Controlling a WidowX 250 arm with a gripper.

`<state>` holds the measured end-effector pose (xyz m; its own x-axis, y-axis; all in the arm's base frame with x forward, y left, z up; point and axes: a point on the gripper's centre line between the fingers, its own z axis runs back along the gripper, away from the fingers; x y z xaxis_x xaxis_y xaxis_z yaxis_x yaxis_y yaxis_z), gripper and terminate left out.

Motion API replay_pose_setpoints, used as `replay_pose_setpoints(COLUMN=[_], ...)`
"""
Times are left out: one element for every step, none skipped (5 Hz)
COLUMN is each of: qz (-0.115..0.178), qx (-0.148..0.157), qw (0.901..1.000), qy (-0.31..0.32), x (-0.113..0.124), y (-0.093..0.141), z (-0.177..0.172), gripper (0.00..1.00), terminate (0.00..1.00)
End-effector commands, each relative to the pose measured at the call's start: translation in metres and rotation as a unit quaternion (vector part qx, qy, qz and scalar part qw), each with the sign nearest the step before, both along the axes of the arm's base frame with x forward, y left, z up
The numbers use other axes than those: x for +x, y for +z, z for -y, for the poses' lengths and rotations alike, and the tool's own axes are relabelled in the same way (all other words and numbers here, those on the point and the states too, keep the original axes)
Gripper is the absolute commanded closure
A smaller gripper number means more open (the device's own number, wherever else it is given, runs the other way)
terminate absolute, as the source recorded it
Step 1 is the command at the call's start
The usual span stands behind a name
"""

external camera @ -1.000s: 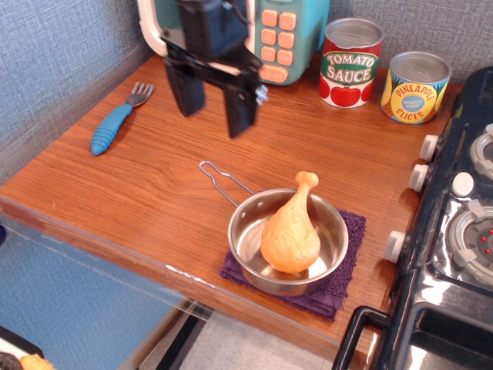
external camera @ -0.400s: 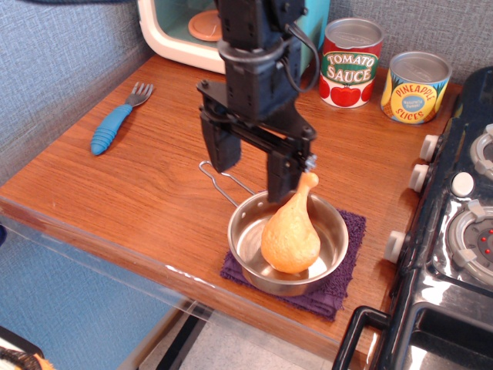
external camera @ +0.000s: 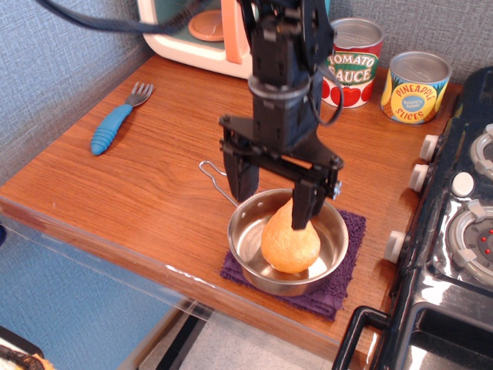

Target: Move chicken to just below microwave

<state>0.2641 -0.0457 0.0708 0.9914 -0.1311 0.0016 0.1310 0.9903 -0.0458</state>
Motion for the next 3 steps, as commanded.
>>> replay_pose_setpoints(qz=[-0.007, -0.014, -0.013], qx=[-0.004, -0.007, -0.009], qw=[0.9993, 0.9984, 0.9978], qy=[0.037, 0.054, 0.065], x=[0.004, 0.003, 0.002], y=[-0.015, -0.026, -0.033], z=[0.015, 0.019, 0.021], gripper=[0.0, 0.0, 0.0], terminate=[0.0, 0.0, 0.0])
